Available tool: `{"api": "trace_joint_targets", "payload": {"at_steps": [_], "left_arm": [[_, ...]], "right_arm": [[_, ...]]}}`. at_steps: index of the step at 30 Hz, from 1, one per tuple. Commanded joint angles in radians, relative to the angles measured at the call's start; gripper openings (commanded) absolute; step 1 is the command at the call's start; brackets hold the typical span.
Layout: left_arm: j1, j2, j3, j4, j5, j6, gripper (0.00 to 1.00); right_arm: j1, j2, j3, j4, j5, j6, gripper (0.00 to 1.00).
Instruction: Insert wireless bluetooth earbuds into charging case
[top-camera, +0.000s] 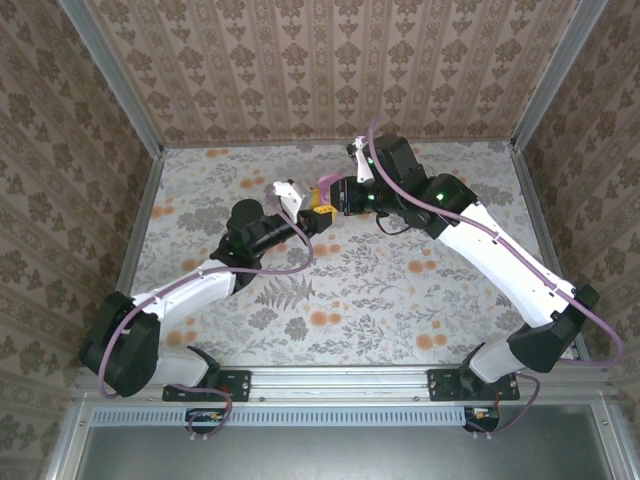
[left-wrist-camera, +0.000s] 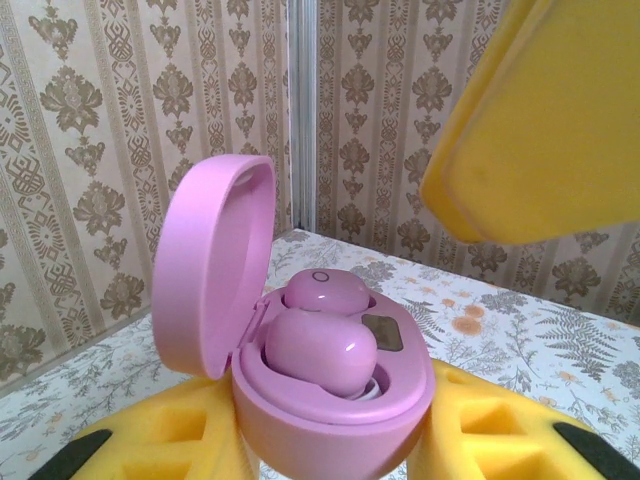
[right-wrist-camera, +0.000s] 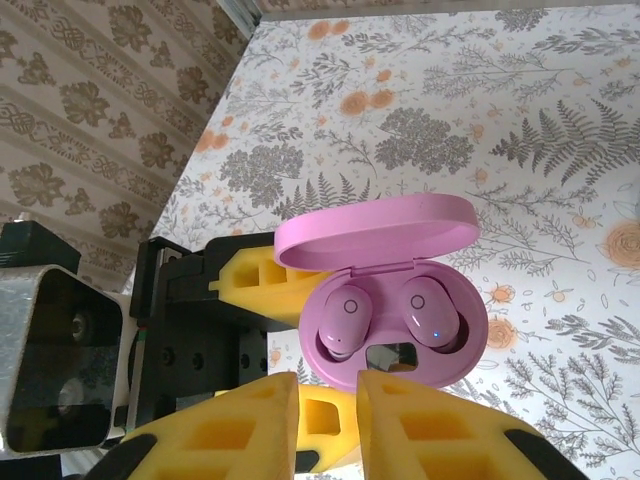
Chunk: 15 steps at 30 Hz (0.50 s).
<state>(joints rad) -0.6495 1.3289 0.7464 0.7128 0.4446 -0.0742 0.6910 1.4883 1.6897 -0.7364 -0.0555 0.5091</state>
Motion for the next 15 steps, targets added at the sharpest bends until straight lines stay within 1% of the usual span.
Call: {"api": "trace_joint_targets", "payload": {"at_steps": [1, 9, 15], "left_arm": [[-0.001, -0.028, -0.002, 0.039, 0.015, 0.006, 0.35], [-0.004, -0.03, 0.001, 0.037, 0.028, 0.008, 0.35], [-0.004, -0.033, 0.001, 0.036, 0.033, 0.011, 0.35]], "right_arm": [[-0.005, -0.001, 0.002, 0.02, 0.003, 0.006, 0.21], [-0.012, 0.042, 0.018, 0.031, -0.021, 0.006, 0.19], [-0.013, 0.077, 0.032, 0.027, -0.075, -0.004, 0.18]]}}
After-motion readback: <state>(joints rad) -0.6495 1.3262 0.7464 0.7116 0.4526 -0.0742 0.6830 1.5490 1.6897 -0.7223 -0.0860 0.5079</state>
